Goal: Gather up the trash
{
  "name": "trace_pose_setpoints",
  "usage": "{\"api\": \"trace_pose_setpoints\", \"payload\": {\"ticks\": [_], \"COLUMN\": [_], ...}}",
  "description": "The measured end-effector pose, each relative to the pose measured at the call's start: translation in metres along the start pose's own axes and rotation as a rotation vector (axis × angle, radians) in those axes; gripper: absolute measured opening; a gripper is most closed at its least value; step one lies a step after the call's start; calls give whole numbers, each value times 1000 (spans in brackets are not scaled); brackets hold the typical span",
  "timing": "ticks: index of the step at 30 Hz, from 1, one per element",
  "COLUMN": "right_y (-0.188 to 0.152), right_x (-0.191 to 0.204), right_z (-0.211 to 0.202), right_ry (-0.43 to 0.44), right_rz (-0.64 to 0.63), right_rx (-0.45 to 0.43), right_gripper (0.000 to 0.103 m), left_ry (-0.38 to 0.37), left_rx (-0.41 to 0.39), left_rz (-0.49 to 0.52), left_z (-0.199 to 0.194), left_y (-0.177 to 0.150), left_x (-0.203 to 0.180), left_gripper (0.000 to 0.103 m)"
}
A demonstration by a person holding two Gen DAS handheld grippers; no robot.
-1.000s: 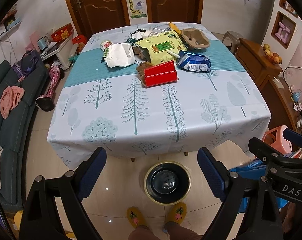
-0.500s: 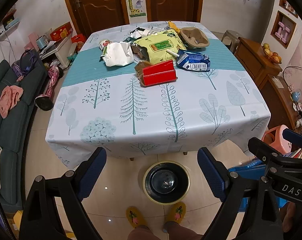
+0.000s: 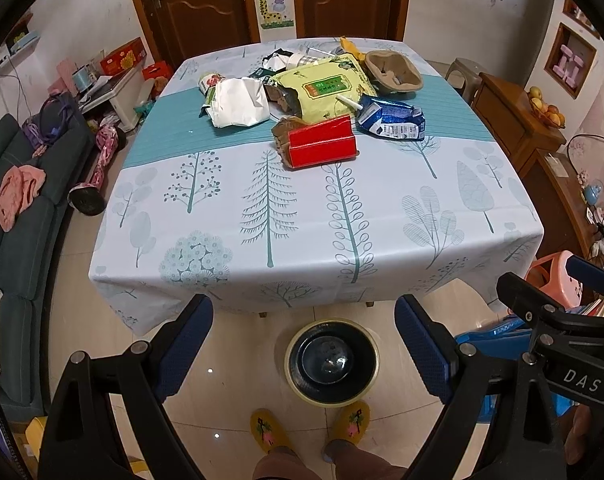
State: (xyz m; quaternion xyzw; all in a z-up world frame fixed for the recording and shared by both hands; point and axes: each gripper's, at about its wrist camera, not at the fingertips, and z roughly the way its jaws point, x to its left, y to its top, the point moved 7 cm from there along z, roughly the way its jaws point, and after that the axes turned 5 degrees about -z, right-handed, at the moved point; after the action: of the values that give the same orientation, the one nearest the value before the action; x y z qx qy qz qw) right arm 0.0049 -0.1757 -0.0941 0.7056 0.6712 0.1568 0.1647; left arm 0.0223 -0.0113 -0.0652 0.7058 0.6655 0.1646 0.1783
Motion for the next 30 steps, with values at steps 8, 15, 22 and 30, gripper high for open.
{"api": "trace_pose_setpoints", "payload": {"ticks": [8, 15, 22, 30], "right_y": [4, 13, 21, 34], "right_x": [1, 2, 2, 6], "right_z": [1, 0, -3, -7], "right_ry": [-1, -1, 5, 6], "right_rz": [-2, -4, 2, 8], "right_rx": [-4, -5, -20, -50], "right_gripper": [102, 102, 102, 102], "left_ry": [1, -2, -10, -28], "left_rx": [0, 5, 3, -16], "left_rz": [1, 0, 0, 18], "left_z": [0, 0, -1, -10], "left_y": [0, 2, 5, 29], "left_x": [0, 0, -2, 2], "left_gripper": [91, 91, 91, 90]}}
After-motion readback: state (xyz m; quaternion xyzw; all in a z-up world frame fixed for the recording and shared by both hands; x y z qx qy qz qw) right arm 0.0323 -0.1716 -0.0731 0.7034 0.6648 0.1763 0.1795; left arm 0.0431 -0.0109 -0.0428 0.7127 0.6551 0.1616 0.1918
